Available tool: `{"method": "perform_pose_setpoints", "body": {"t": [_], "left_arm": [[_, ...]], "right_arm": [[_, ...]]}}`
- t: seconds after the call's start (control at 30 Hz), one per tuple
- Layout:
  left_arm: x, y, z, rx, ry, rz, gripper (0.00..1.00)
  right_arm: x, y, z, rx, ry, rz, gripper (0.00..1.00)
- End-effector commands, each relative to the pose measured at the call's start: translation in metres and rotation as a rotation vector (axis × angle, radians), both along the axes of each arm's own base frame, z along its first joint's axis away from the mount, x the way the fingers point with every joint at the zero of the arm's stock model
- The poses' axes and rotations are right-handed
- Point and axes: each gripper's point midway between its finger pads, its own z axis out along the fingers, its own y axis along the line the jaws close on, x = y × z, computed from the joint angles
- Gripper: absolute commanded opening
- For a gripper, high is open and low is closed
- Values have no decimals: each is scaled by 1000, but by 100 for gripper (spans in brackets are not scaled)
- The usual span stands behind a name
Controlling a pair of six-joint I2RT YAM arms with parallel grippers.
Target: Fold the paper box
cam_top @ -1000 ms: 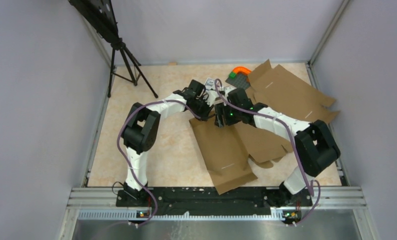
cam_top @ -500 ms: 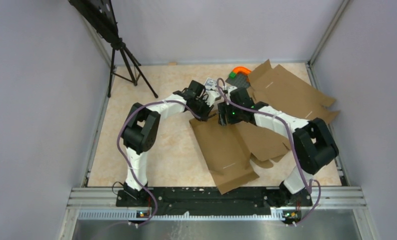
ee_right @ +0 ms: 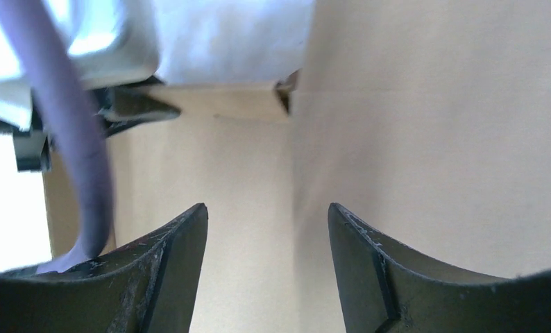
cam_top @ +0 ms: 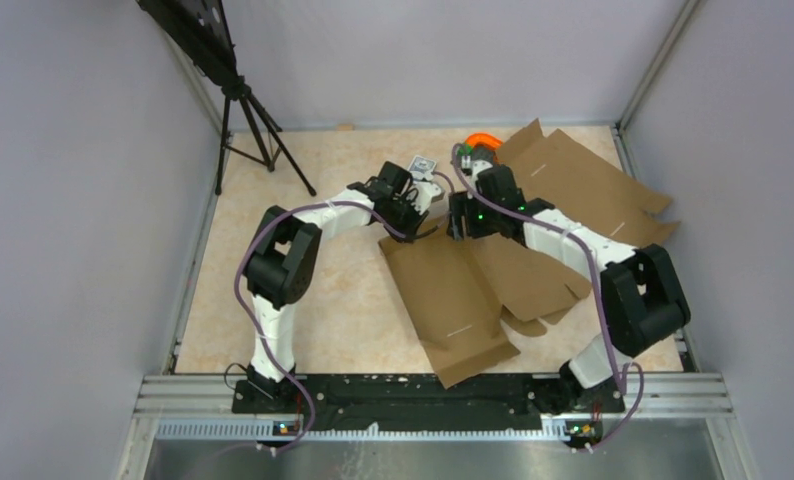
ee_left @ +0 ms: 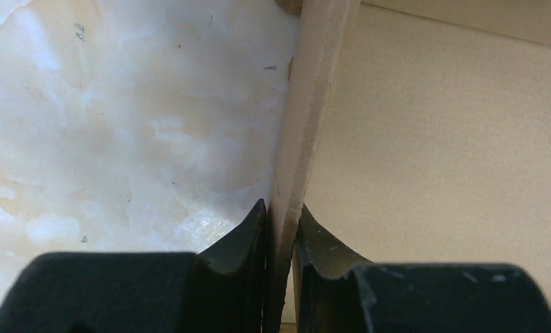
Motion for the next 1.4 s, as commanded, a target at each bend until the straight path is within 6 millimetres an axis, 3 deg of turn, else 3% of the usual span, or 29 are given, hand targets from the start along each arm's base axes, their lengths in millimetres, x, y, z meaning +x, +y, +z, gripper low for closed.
{"method": "perform_pose_setpoints", "body": {"t": [0.0,0.13,0.33,0.8,0.9,0.97,1.2,1.23,1.37], "left_arm": [[0,-8,24,-29,-68,-34,19],[0,-9,23,-25,-69,-37,19],[0,-9,22,-15,-75,-35,19],[4,-3,7,167,-180,-28,23],[5,-2,1,207,-190,-20,17],[7,-1,1,214,-190,-10,2],[8,0,2,226,-202,1,0],[8,0,2,225,-203,0,1],[5,-5,7,187,-207,-14,26]], "right_arm": [[23,-11,20,35,-77,-32,64],[17,9,-8,46,11,33,64],[4,46,-2,69,-4,121,64],[2,49,-3,76,7,130,64],[2,49,-1,76,4,131,63],[2,49,1,80,0,134,63],[0,50,0,83,5,140,63],[-1,50,0,83,6,139,63],[-1,49,1,83,6,141,63]]}}
